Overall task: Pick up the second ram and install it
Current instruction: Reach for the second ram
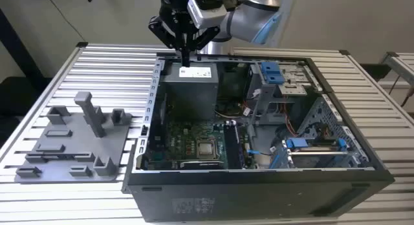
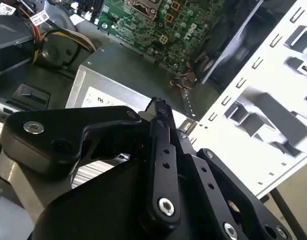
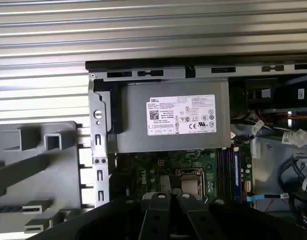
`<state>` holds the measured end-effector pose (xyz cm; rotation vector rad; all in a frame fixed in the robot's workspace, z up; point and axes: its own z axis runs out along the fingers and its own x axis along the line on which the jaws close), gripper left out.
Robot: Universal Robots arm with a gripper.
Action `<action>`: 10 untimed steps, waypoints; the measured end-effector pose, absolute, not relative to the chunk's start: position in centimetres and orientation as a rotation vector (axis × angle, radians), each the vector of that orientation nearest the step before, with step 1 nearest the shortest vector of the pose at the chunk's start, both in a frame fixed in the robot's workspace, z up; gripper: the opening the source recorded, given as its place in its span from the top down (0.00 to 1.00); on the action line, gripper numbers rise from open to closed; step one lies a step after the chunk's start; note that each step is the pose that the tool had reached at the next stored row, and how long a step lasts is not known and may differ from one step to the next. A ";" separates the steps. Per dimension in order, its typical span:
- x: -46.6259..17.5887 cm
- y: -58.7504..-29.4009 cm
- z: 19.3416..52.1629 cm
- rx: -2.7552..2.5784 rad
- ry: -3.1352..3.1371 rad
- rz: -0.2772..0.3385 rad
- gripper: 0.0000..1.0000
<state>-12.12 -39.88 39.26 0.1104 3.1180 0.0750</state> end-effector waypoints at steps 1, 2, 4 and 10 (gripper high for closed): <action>-12.1 -39.9 39.3 0.110 3.118 0.075 0.89; -12.1 -39.9 39.3 0.110 3.118 0.075 0.89; -12.1 -39.9 39.4 0.110 3.118 0.075 0.89; -12.2 -39.9 39.4 0.110 3.118 0.075 0.89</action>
